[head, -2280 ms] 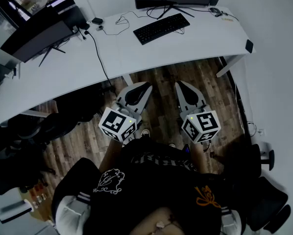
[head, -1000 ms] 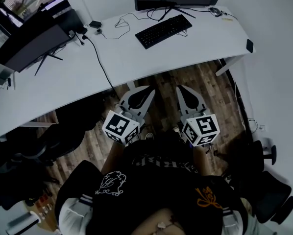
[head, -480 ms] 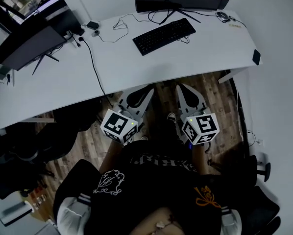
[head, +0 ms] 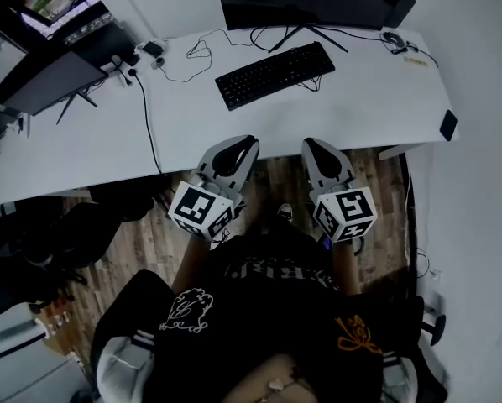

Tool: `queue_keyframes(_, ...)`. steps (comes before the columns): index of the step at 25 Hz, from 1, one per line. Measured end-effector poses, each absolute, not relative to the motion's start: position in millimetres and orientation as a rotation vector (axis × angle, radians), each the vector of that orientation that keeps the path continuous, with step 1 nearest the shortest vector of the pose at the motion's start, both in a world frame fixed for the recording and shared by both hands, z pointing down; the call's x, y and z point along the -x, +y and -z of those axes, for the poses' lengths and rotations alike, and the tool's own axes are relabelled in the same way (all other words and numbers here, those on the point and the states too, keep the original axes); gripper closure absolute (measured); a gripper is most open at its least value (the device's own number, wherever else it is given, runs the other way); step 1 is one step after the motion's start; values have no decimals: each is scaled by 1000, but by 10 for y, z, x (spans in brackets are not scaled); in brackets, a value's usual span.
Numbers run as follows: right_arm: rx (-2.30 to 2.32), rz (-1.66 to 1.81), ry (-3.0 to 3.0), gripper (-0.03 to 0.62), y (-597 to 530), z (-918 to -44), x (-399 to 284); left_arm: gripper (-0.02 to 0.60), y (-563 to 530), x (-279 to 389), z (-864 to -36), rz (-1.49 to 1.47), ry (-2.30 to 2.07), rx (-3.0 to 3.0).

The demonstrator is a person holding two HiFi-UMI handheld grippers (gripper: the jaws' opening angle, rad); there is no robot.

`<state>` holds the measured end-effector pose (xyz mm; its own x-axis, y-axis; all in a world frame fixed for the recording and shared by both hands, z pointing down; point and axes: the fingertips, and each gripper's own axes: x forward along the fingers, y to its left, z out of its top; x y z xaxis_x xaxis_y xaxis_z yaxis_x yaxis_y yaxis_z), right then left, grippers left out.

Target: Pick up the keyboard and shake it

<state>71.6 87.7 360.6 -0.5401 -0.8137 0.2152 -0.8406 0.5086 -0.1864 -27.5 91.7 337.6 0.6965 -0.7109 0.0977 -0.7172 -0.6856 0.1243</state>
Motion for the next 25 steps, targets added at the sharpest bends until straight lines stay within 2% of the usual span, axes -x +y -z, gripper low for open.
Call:
queue_keyframes(11,-1337,-496,-2712,585,436,-3796,-1138,543,685,-75,-3480,-149,-1318,-2658)
queue_keyframes(25,-1305,-563,-2665,585,20,-4171,-1126,543,291,273,-3888,-232,-1390,-2535)
